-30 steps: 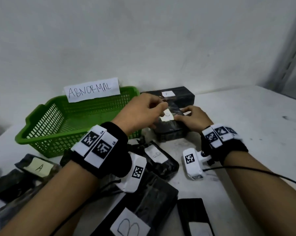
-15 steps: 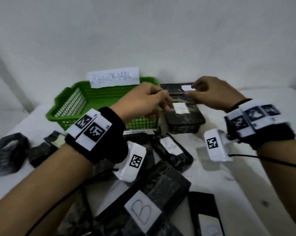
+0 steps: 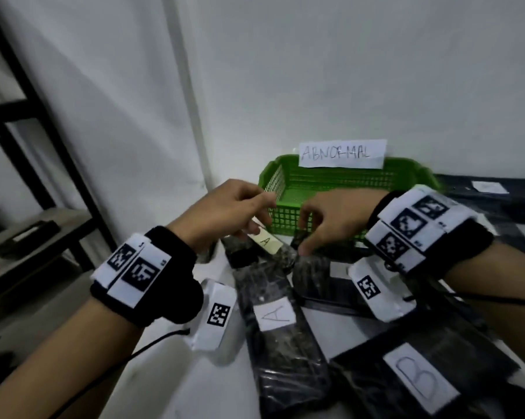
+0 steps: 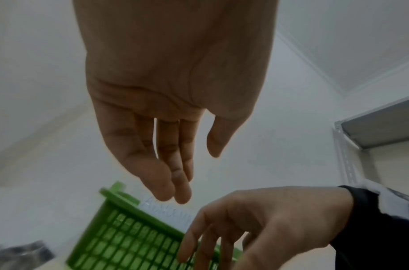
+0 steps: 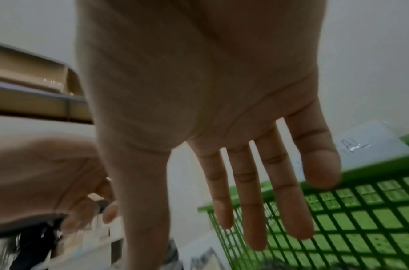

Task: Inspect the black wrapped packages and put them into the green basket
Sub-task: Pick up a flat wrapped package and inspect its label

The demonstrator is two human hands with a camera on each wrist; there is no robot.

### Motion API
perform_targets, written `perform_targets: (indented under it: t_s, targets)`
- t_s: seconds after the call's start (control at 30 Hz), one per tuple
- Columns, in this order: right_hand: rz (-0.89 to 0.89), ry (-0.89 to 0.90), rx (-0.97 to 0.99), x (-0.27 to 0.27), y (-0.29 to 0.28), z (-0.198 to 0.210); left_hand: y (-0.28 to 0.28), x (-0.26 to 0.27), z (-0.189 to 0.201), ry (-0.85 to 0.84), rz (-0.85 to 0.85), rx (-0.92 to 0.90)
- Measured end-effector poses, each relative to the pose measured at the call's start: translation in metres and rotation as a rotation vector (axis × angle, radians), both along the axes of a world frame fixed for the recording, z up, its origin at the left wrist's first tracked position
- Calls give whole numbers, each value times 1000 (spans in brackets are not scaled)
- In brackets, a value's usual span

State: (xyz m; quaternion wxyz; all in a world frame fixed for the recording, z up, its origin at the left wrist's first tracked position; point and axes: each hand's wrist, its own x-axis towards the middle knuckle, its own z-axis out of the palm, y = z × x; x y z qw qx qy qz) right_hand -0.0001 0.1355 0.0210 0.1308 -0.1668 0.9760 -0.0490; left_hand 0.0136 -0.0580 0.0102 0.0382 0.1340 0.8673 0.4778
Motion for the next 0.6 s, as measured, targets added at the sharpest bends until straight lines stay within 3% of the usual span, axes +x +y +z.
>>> perform_targets:
  t_s: [0.1,0.33,0.47,0.6]
  targets:
    - [12,-188,127,-4,-3,-17,-5,1,-23,-70,-31,-110]
    - [-30,-256,-29,-6,14,-35,17,-5,-47,-171,-141,-347]
    - [-45,-167,-57,-1,15,-33,22,-6,-52,-169,-161,-365]
    - [-27,-15,-121,1,19,-25,24,-5,-51,-140,-97,-214]
